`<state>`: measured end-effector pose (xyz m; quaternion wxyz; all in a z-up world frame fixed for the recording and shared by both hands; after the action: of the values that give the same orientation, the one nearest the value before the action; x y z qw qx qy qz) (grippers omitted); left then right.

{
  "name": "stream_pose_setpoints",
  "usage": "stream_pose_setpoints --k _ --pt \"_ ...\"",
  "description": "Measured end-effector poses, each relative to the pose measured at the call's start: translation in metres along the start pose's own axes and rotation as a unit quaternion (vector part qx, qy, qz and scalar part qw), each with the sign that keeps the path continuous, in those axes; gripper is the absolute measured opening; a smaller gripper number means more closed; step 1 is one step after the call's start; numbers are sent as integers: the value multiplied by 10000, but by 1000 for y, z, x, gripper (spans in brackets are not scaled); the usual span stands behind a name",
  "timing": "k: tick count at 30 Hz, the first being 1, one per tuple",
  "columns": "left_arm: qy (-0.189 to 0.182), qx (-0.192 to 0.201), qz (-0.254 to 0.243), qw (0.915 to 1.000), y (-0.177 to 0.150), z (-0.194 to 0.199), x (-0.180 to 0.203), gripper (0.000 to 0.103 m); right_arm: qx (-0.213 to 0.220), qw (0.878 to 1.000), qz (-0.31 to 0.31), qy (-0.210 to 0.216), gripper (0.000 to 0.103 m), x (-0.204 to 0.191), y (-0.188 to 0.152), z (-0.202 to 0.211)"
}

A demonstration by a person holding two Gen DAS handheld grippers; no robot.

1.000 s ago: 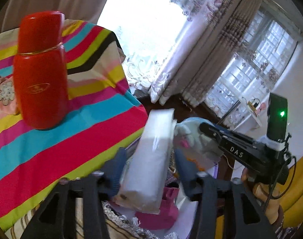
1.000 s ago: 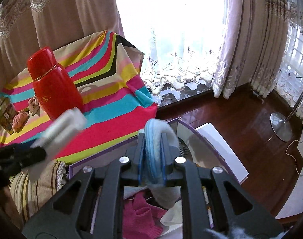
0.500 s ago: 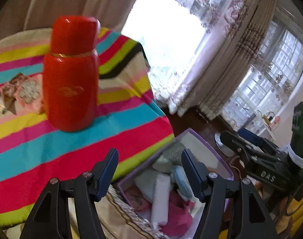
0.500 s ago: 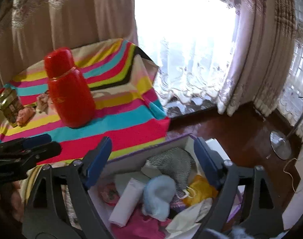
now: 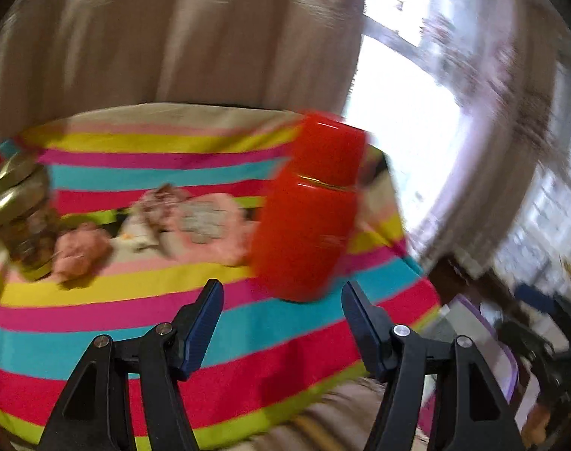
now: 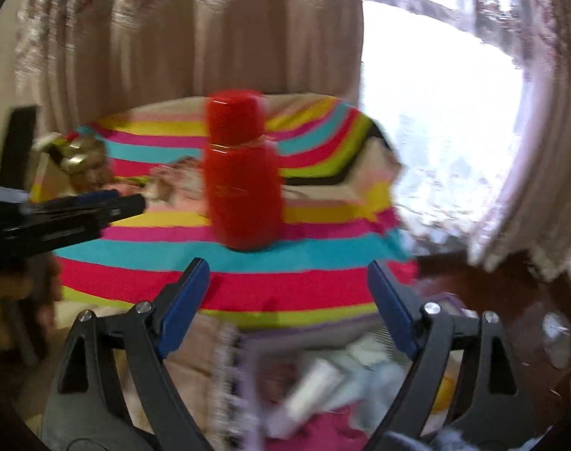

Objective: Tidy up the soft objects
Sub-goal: 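Move both open tools back over the remaining items on the bed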

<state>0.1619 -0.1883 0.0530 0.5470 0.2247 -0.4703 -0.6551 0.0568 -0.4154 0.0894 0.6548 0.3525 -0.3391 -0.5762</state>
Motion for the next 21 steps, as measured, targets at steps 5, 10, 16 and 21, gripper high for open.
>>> stream_pose_setpoints --k 5,10,16,21 --pt "773 254 757 9938 13 7 -86 66 -115 9994 159 274 88 -42 6 -22" --pt "1372 385 1366 9803 19 6 -158 66 -238 9980 236 531 88 -76 12 -48" --pt "1725 363 1625 9708 24 -10 -207 66 -496 9952 157 827 88 -105 16 -84" --pt "1874 97 1864 9644 16 -44 -234 66 -588 9929 326 984 88 -131 22 -108"
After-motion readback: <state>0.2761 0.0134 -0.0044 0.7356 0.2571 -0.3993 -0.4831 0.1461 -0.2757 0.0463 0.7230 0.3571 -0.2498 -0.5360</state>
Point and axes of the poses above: each gripper's, at about its wrist camera, not at the fingertips, and z roughly against the way its jaws point, x to its right, y to its top, the point moved 4 cm from there along -z, roughly the way its jaws point, and after that the axes turned 9 degrees about x, right-handed, at the moved point
